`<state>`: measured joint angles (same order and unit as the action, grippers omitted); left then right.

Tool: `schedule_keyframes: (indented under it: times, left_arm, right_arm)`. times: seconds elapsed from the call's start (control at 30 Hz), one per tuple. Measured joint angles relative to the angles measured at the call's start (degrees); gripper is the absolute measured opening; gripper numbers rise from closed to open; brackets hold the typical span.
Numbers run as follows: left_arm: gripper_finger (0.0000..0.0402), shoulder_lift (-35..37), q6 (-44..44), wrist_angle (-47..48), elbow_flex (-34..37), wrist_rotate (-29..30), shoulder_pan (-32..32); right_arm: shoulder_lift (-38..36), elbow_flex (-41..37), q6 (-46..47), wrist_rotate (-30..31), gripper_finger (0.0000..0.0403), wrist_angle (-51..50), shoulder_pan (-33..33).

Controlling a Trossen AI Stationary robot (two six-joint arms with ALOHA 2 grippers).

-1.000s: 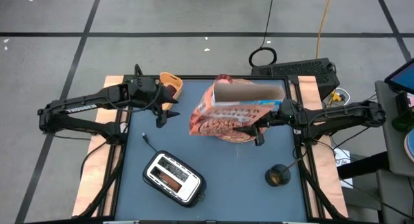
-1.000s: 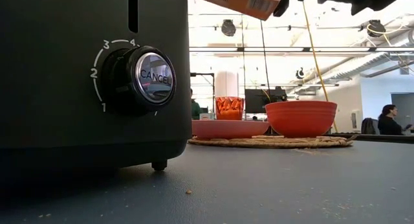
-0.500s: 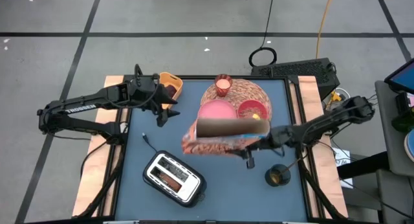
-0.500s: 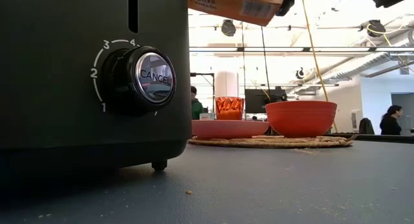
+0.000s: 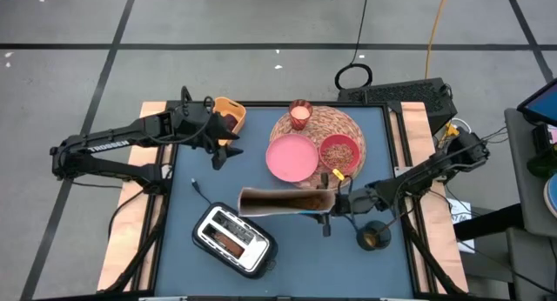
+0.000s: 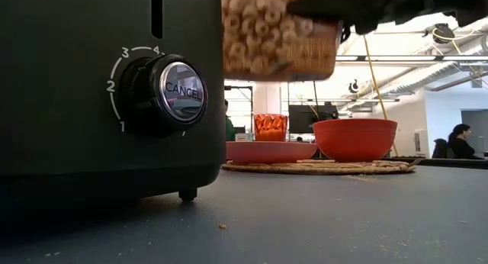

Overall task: Arrange a breakfast setting
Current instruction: Pour the cereal from the cereal box into the red bowl

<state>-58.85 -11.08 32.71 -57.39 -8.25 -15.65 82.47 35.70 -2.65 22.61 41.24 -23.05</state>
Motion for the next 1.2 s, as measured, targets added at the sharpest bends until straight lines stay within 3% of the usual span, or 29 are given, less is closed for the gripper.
schedule_keyframes:
  times: [0.3,0.83,1.2]
  left_arm:
    - [0.0266,0.0,0.03,0.02,0.0,0.02,-0.01]
    - [0.0266,0.0,0.14,0.07,0.0,0.04,-0.04]
    - [0.0266,0.0,0.18,0.07,0.0,0.04,-0.04]
  right_arm:
    - [5.53,0.0,0.43,-0.15,0.0196,-1.81,0.06]
    - [5.42,0.13,8.78,-0.33,0.0196,-13.39,0.07]
    - [5.49,0.13,10.76,-0.3,0.0196,-13.4,0.07]
